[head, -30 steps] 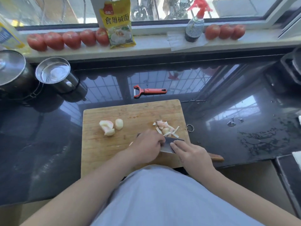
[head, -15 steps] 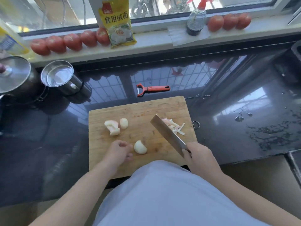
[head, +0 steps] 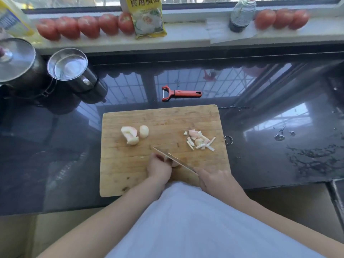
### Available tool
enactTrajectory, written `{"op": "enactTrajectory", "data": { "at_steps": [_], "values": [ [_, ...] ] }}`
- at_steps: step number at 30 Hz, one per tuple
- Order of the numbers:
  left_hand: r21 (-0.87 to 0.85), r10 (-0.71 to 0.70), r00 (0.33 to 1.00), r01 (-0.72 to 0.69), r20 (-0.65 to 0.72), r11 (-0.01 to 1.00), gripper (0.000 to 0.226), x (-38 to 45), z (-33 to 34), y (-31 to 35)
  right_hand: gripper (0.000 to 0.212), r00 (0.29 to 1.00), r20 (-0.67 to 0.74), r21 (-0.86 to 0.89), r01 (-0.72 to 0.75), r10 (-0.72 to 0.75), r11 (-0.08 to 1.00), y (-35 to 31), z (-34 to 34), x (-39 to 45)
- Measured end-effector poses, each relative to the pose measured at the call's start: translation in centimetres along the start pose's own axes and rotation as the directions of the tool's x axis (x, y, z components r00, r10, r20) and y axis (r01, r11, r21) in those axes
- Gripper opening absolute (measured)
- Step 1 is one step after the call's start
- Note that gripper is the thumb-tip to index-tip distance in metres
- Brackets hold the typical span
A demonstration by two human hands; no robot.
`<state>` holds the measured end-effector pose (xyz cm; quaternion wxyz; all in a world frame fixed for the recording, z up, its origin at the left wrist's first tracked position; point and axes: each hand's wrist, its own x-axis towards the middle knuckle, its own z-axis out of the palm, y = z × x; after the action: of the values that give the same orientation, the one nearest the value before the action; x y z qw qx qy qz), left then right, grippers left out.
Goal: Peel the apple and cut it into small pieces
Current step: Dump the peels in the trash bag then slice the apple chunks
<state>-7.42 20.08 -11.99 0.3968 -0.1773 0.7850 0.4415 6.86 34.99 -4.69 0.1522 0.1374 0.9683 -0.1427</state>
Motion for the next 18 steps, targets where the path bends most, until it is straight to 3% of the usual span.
{"op": "enactTrajectory", "data": {
  "at_steps": [4,7,9,13,18],
  "values": [
    [0.098,0.094,0.995,-0.090,-0.034,0.991,0.032,-3.7,-0.3,2.8,0.022,0.999,-0.021,0.024,0.039,-0.038,0.999,-0.2,-0.2,-0.1],
    [0.108,0.072,0.996,-0.066,-0.050,0.992,0.032,-3.7,-0.2,2.9,0.032,0.993,-0.096,0.074,0.071,-0.063,0.995,-0.4,-1.1,-0.4],
    [0.087,0.063,0.997,-0.059,-0.048,0.994,0.030,-3.6,-0.2,2.8,0.017,0.993,-0.066,0.019,0.096,-0.095,0.995,-0.6,-1.9,-0.3],
    [0.049,0.054,0.998,-0.052,-0.028,0.997,0.022,-3.7,-0.3,3.2,0.037,0.989,-0.066,0.003,0.136,-0.136,0.991,-0.5,-1.9,0.0],
    [-0.013,0.008,1.000,-0.008,-0.002,1.000,0.024,-3.6,-0.2,3.7,0.027,0.987,-0.059,0.008,0.149,-0.148,0.989,-0.2,-1.4,0.0]
  ]
}}
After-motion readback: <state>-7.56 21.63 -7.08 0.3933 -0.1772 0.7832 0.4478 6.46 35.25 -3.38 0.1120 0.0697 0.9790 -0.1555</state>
